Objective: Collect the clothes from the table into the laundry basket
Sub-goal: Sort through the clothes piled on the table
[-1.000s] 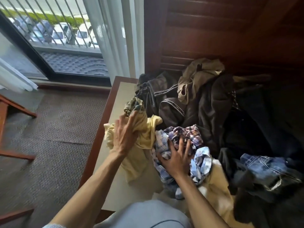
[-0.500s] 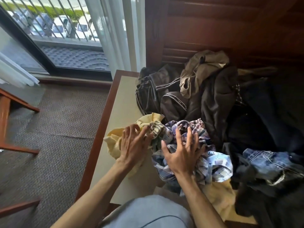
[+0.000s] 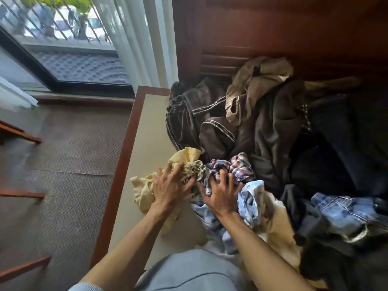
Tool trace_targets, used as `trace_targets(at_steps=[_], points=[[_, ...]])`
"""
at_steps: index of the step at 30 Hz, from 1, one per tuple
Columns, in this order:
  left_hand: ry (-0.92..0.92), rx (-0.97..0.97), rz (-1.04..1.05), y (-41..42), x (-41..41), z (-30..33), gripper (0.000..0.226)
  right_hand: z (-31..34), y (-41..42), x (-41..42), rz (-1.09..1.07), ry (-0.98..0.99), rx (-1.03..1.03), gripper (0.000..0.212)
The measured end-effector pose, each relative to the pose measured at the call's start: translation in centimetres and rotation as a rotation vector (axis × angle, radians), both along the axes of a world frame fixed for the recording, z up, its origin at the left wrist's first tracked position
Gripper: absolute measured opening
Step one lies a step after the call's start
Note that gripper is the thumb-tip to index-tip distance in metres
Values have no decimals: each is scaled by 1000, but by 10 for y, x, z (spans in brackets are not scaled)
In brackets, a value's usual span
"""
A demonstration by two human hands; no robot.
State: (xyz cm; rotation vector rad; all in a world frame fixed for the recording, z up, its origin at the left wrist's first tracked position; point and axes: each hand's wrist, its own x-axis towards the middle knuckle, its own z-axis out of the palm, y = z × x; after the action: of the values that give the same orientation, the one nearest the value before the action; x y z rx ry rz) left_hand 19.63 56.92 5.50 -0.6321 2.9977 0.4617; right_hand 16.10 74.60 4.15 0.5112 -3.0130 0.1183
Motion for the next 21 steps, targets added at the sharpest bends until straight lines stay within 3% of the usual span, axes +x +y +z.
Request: trace_targets(at_steps=[4,11,16,21], points=[[45,1,6,-3,-4,4,69,2,-2,-11,15,95,7,57],[97,144,166,-11,24,27,62,19,9,-11,-45,62,-77,58],[192,131,187,-14,39,77,56,78,16,3,-131,260,-217,59],[409,167,54,4,33,157,51,161,32,31,-241,405,-376,62]])
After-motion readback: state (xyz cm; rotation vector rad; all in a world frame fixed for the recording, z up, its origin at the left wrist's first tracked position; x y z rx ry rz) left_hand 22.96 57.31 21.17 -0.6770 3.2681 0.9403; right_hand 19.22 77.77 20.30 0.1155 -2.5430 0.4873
